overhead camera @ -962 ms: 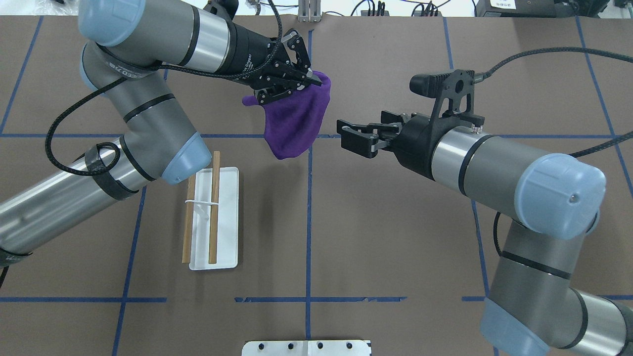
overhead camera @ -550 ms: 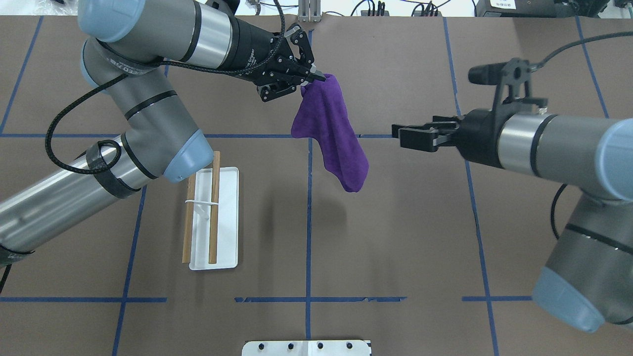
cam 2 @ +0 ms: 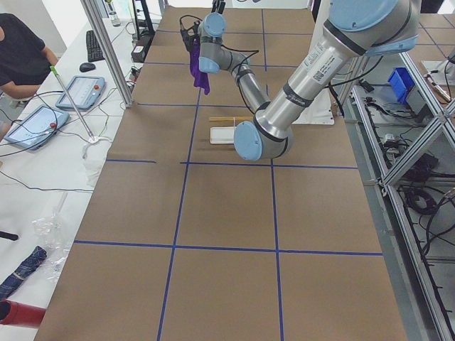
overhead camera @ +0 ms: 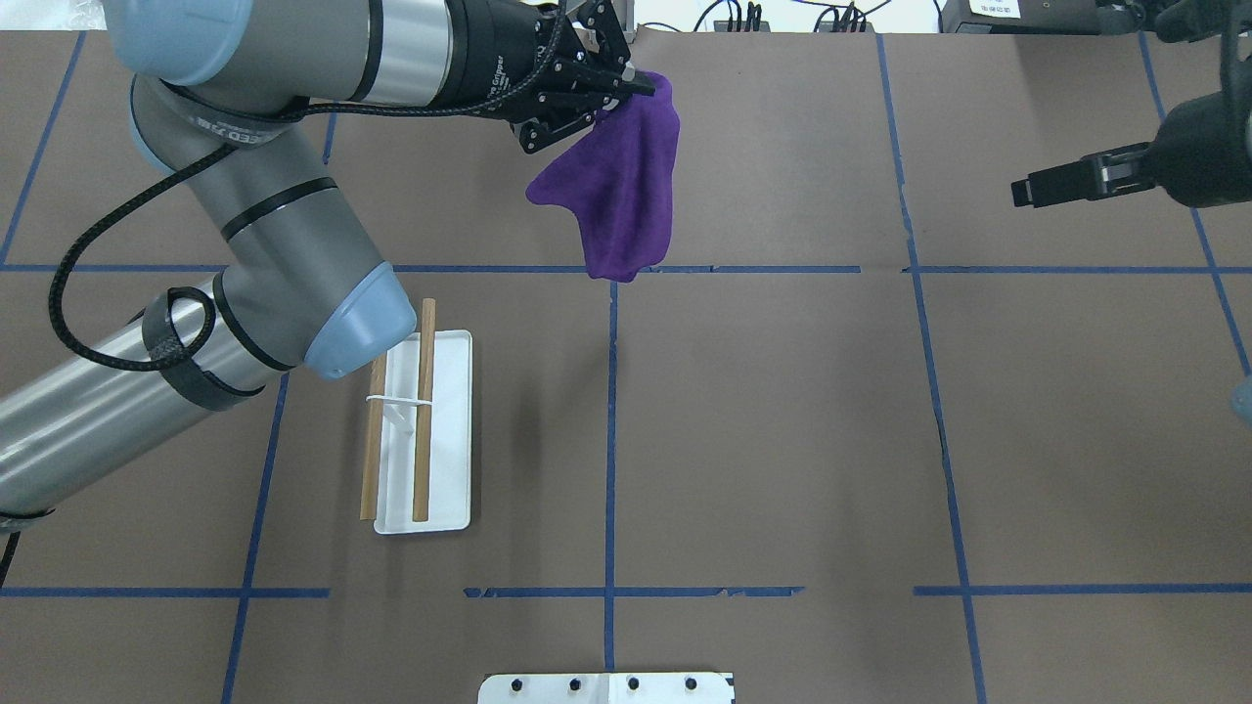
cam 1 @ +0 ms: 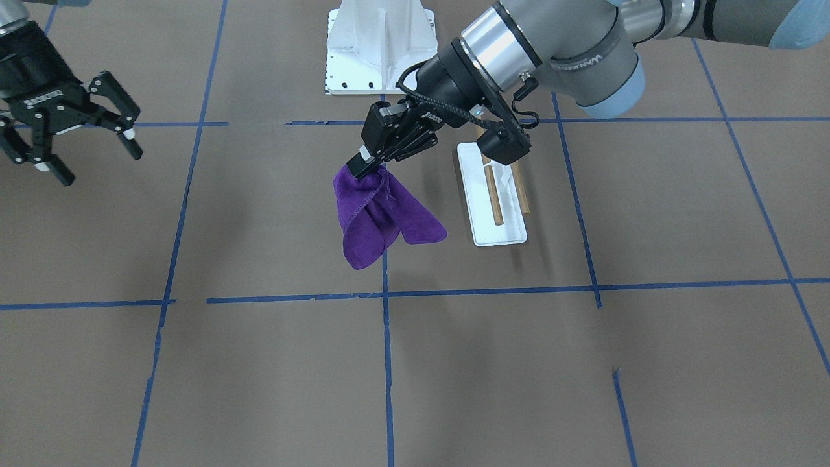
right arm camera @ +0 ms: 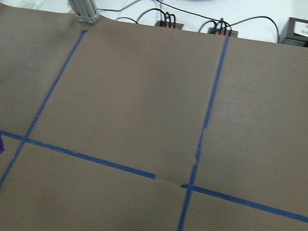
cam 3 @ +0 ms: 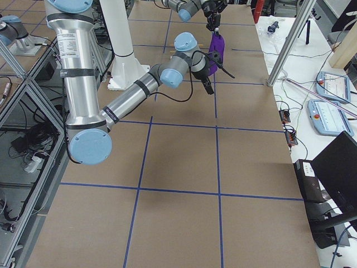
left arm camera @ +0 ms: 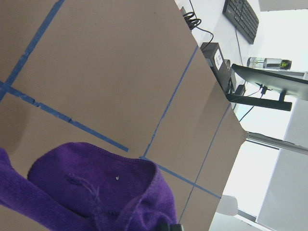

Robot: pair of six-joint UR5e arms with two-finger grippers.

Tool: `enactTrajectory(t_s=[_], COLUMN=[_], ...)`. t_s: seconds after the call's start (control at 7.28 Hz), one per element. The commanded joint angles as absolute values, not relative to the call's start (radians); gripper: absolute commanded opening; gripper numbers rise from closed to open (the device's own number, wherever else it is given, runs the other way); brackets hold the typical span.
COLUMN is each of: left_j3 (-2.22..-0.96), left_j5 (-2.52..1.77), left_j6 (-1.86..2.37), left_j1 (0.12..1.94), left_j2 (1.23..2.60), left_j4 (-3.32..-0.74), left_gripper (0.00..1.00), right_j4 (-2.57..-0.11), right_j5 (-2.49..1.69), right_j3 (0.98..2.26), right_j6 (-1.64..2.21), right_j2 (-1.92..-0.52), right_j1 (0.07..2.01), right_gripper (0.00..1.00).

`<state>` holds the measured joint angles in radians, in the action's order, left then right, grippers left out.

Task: Hang towel on rack

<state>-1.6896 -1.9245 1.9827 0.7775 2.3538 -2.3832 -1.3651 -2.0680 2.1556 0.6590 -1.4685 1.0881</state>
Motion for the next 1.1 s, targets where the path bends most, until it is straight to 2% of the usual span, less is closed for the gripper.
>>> enactTrajectory(t_s=[0.0, 0.55, 0.96], left_j3=[-1.805, -2.110, -2.268], left_j5=[-1.740, -1.536, -1.296], left_j6=[1.835, 1.646, 1.660], left_j1=[0.712, 0.554, 0.362], left_j2=[2.341, 2.304, 2.276], left_j4=[-2.233, -1.725, -1.433], left_gripper=[0.00, 0.00, 0.00], right_j4=[-1.559, -2.034, -2.111], right_j5=[-2.088, -2.102, -2.199], right_j3=[2.154, 2.145, 2.137], right_j6=[0.527, 0.075, 0.026], right_j2=[-1.474, -1.447, -1.462], right_j1=[1.176, 1.365, 1.399], right_gripper=[1.00, 1.00, 1.00])
